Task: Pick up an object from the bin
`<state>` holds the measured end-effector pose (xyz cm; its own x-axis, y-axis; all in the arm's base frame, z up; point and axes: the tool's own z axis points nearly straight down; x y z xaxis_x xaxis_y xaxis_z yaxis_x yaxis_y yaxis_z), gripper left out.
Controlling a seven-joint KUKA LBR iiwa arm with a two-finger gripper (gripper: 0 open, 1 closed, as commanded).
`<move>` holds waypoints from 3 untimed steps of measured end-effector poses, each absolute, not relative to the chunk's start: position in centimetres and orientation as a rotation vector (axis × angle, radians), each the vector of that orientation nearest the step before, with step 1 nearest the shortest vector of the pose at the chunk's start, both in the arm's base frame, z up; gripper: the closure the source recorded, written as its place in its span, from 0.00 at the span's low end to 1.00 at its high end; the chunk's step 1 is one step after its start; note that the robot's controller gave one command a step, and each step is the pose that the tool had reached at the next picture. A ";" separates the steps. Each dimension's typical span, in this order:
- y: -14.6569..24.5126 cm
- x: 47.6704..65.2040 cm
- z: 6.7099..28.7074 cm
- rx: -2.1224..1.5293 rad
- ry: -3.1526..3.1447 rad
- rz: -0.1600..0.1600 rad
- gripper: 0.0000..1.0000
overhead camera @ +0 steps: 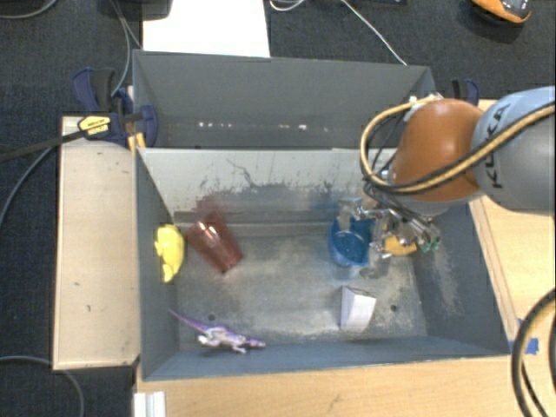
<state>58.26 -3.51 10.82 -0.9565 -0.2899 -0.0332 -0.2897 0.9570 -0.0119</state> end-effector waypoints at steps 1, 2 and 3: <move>-3.4 58.2 7.1 -0.561 3.057 -0.008 1.00; -3.4 58.2 7.1 -0.562 3.057 -0.008 1.00; -3.5 58.2 10.4 -0.555 3.065 -0.004 1.00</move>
Offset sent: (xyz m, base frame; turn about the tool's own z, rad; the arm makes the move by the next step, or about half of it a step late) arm 0.0000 0.0000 0.0000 0.0000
